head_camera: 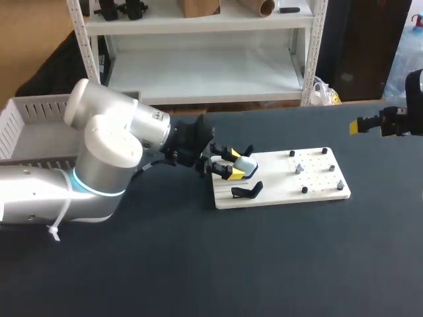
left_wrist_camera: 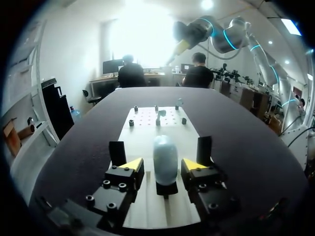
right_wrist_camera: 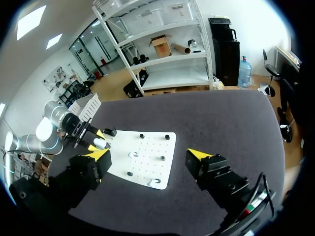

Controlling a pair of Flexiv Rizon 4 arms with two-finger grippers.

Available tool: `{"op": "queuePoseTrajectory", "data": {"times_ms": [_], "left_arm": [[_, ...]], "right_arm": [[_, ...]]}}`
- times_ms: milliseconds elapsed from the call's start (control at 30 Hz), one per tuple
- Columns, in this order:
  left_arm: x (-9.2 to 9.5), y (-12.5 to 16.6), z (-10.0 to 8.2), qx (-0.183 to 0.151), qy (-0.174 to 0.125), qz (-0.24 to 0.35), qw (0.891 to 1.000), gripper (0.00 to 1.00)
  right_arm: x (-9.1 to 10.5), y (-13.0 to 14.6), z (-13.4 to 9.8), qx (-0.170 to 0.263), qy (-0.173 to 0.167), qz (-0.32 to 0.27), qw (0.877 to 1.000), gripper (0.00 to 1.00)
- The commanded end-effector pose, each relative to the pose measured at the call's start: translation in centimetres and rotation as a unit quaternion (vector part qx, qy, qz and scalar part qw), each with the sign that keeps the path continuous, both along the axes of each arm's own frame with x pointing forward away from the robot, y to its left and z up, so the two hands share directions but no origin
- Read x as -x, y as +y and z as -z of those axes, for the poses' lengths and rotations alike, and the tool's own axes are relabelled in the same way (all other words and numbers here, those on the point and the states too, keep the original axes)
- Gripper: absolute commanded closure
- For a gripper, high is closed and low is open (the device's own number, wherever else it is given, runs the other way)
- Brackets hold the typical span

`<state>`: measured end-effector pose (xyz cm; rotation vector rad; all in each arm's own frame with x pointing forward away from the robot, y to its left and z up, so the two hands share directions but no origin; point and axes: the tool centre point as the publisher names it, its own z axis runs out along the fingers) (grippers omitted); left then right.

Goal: Pick up each earbud case from the left stands, insert the matching earbuds, close the lid, and place the case in the box.

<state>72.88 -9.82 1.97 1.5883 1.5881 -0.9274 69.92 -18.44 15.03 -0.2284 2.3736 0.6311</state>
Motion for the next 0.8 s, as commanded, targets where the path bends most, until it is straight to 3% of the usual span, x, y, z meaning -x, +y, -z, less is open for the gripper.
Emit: {"op": "queuePoseTrajectory", "data": {"times_ms": [33,467,500,533,567,600,800], "left_arm": [[-0.5,-0.3,0.4,0.001,0.001,-0.004,1.0,0.53],[-0.1,-0.1,0.0,0.008,0.0,-0.001,1.0,0.62],[-0.1,-0.1,-0.1,0.009,0.0,0.0,1.0,0.65],[-0.1,-0.1,-0.1,0.01,0.0,0.0,1.0,0.76],[0.0,-0.1,-0.2,0.011,-0.001,-0.001,1.0,0.94],[0.0,0.0,-0.2,0.012,-0.001,-0.001,1.0,1.0],[0.3,0.5,-0.9,0.018,-0.002,-0.002,1.0,1.0]], "right_arm": [[-0.1,-0.1,0.0,-0.002,0.0,-0.002,1.0,0.0],[-0.1,-0.1,0.0,-0.002,0.0,-0.002,1.0,0.0],[-0.1,-0.1,0.0,-0.002,0.0,-0.002,1.0,0.0],[-0.1,-0.1,0.0,-0.002,0.0,-0.002,1.0,0.0],[-0.1,-0.1,0.0,-0.002,0.0,-0.002,1.0,0.0],[-0.1,-0.1,0.0,-0.002,0.0,-0.002,1.0,0.0],[-0.1,-0.1,0.0,-0.002,0.0,-0.002,1.0,0.0]]}}
